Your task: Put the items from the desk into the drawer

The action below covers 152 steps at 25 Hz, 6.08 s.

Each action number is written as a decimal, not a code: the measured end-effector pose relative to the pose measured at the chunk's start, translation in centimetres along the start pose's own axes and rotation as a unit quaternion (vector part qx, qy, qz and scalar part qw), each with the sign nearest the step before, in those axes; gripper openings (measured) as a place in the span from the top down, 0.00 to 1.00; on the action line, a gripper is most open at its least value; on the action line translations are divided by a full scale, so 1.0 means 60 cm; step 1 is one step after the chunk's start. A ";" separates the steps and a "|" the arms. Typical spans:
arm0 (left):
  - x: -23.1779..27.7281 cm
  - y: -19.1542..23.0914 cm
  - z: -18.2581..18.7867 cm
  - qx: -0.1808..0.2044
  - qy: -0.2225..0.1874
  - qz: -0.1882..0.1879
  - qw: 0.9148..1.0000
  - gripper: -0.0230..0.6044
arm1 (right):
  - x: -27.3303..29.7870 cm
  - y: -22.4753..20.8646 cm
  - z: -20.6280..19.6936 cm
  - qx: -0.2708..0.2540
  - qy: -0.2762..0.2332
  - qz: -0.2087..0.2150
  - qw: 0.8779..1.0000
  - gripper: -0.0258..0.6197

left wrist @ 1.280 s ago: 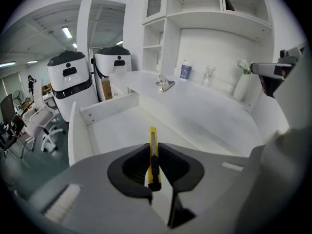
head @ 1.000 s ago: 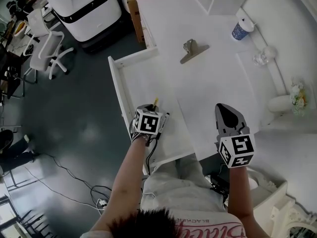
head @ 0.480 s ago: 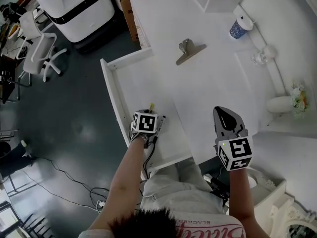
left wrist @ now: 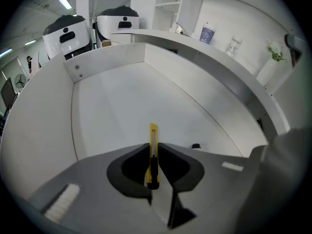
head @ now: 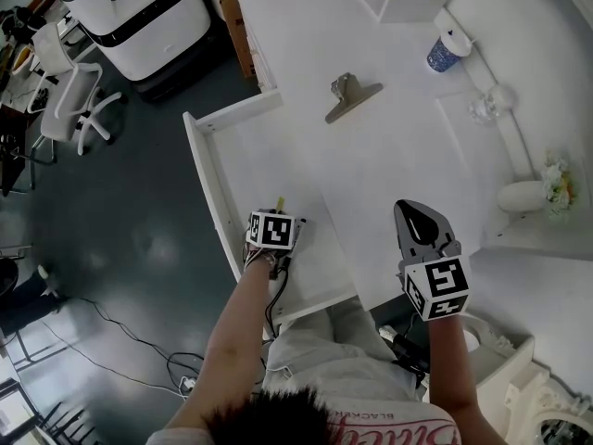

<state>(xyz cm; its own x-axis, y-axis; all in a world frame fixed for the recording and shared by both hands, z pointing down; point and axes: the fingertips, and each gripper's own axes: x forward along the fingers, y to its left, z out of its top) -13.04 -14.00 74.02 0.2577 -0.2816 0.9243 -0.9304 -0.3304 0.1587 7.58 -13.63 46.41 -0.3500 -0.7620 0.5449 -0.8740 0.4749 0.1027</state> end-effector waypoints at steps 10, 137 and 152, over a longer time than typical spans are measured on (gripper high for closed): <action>-0.029 -0.006 0.020 -0.024 -0.032 -0.022 0.999 0.53 | -0.011 -0.004 0.008 0.001 -0.010 -0.002 1.000 0.95; -0.109 -0.205 0.586 0.174 -0.250 -0.234 0.923 0.94 | 0.116 -0.263 0.094 0.003 -0.088 -0.005 0.996 0.95; -0.296 -0.208 0.558 0.245 -0.324 -0.191 0.894 0.94 | 0.052 -0.195 0.146 0.001 -0.130 -0.004 0.992 0.95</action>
<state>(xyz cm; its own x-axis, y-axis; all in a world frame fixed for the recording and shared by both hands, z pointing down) 2.73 -35.03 43.99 0.7767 -0.4734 0.4154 -0.5568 -0.8244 0.1016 13.78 -25.42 39.61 -0.4177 -0.8537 0.3110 -0.8777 0.4676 0.1047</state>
